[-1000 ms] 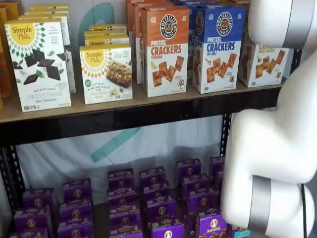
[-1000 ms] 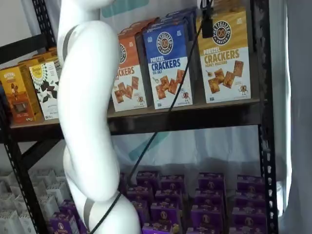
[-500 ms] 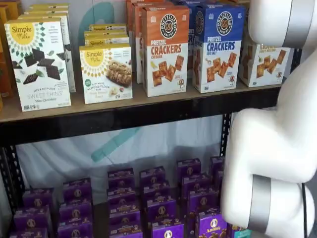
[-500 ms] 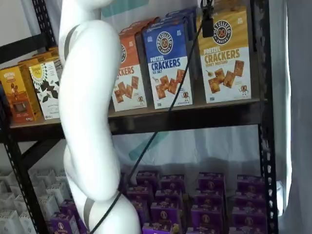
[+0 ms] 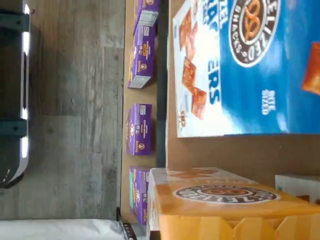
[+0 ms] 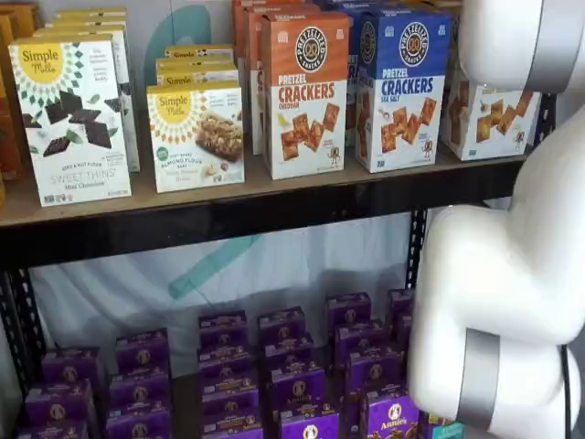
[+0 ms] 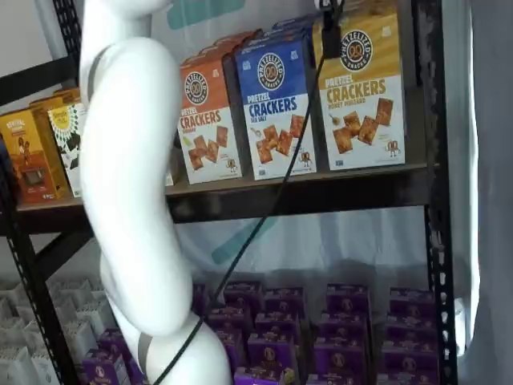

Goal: Retrieve the yellow and white box located on the top shelf, the sixth one from the left

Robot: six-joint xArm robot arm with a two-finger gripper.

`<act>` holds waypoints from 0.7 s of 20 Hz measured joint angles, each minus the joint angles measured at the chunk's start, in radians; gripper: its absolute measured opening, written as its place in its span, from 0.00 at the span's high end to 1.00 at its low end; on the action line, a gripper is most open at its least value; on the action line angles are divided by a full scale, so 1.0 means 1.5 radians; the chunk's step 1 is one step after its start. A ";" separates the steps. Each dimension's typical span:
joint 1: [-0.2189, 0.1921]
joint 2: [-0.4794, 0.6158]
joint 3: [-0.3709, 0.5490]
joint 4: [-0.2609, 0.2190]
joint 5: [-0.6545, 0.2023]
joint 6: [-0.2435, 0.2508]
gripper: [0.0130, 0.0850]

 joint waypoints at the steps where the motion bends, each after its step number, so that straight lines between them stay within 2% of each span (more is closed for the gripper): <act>1: -0.001 -0.013 0.013 -0.002 -0.002 -0.003 0.33; 8: -0.012 -0.112 0.115 -0.029 -0.011 -0.026 0.33; 14: -0.018 -0.186 0.190 -0.041 0.010 -0.035 0.33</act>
